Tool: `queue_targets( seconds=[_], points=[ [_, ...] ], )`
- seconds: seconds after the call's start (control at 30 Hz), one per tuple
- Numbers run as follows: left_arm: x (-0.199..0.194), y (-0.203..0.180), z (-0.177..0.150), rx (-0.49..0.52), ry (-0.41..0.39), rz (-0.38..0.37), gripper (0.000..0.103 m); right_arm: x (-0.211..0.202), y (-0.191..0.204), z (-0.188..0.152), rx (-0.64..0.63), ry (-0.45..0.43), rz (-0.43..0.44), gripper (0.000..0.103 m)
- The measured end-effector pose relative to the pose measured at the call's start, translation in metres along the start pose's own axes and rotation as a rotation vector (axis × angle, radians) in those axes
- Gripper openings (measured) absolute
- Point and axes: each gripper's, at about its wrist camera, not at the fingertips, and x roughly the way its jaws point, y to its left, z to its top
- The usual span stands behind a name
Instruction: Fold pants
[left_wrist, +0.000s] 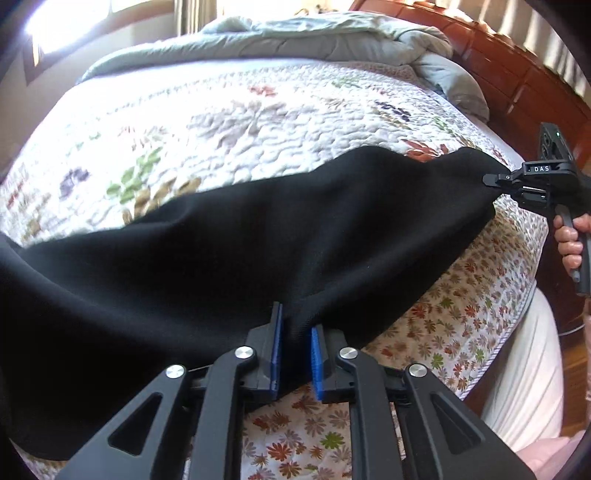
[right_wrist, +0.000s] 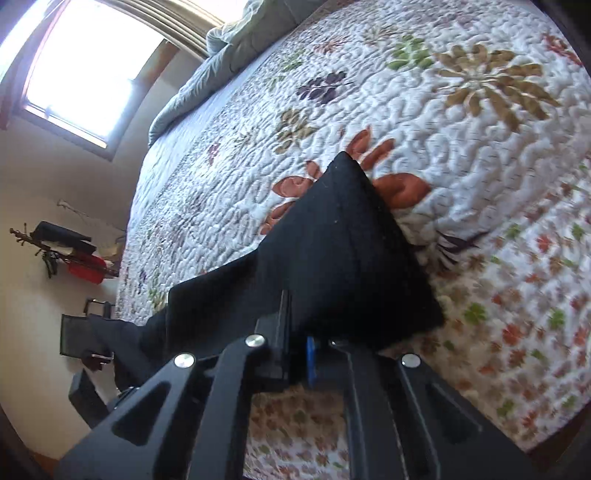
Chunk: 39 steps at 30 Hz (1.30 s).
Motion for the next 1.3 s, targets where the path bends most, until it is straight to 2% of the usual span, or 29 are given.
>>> queue_targets(
  seconds=[0.1, 0.2, 0.23, 0.27, 0.3, 0.33, 0.37, 0.43, 0.47, 0.53, 0.57, 0.67, 0.77, 0.83, 0.9, 0.93, 1.0, 1.03, 1.07, 1.17, 1.3],
  points=[
    [0.013, -0.004, -0.002, 0.016, 0.036, 0.026, 0.014, 0.024, -0.009, -0.007, 0.008, 0.087, -0.124, 0.006],
    [0.028, 0.002, -0.005, -0.02, 0.063, 0.013, 0.014, 0.037, -0.014, -0.01, 0.02, 0.089, -0.136, 0.01],
    [0.029, 0.004, -0.006, -0.027, 0.061, 0.008, 0.014, 0.034, -0.013, -0.01, 0.031, 0.086, -0.128, 0.017],
    [0.028, 0.004, -0.005, -0.033, 0.06, 0.004, 0.014, 0.024, -0.008, -0.009, 0.034, 0.063, -0.148, 0.029],
    [0.028, 0.005, -0.005, -0.037, 0.058, 0.0, 0.014, 0.011, -0.006, -0.009, 0.015, 0.033, -0.197, 0.035],
    [0.029, 0.006, -0.005, -0.038, 0.058, -0.002, 0.014, 0.0, -0.003, -0.008, -0.005, 0.003, -0.27, 0.046],
    [0.029, 0.006, -0.006, -0.039, 0.056, -0.002, 0.014, -0.016, 0.006, -0.01, -0.028, -0.052, -0.397, 0.049],
    [0.03, 0.006, -0.007, -0.047, 0.052, -0.004, 0.014, -0.042, 0.029, -0.014, -0.092, -0.158, -0.522, 0.049],
    [0.03, 0.006, -0.007, -0.048, 0.05, -0.002, 0.014, -0.052, 0.034, -0.017, -0.111, -0.19, -0.516, 0.05],
    [0.031, 0.006, -0.007, -0.048, 0.044, 0.003, 0.015, -0.053, 0.059, -0.025, -0.161, -0.208, -0.439, 0.054],
    [0.03, 0.006, -0.008, -0.05, 0.042, 0.003, 0.015, -0.042, 0.076, -0.028, -0.213, -0.162, -0.378, 0.059],
    [0.03, 0.007, -0.008, -0.061, 0.038, 0.0, 0.015, 0.011, 0.115, -0.045, -0.305, 0.003, -0.212, 0.056],
    [0.03, 0.006, -0.009, -0.065, 0.033, 0.006, 0.015, 0.072, 0.145, -0.068, -0.331, 0.151, -0.124, 0.053],
    [0.028, 0.006, -0.01, -0.068, 0.034, 0.01, 0.018, 0.101, 0.151, -0.077, -0.318, 0.228, -0.131, 0.056],
    [0.022, 0.008, -0.008, -0.078, 0.052, -0.003, 0.019, 0.113, 0.158, -0.087, -0.371, 0.226, -0.191, 0.056],
    [0.016, 0.009, -0.006, -0.09, 0.056, -0.007, 0.024, 0.113, 0.163, -0.092, -0.41, 0.219, -0.214, 0.056],
    [0.001, 0.018, -0.005, -0.156, 0.067, 0.008, 0.047, 0.113, 0.169, -0.097, -0.471, 0.21, -0.262, 0.056],
    [-0.009, 0.026, -0.006, -0.208, 0.052, 0.012, 0.067, 0.115, 0.17, -0.1, -0.491, 0.209, -0.278, 0.057],
    [-0.02, 0.036, -0.007, -0.258, 0.028, 0.01, 0.076, 0.119, 0.168, -0.102, -0.502, 0.204, -0.287, 0.059],
    [-0.042, 0.081, -0.007, -0.418, 0.017, 0.073, 0.077, 0.124, 0.171, -0.106, -0.521, 0.185, -0.306, 0.062],
    [-0.043, 0.142, 0.002, -0.585, 0.044, 0.15, 0.077, 0.125, 0.174, -0.109, -0.531, 0.162, -0.318, 0.063]
  ],
)
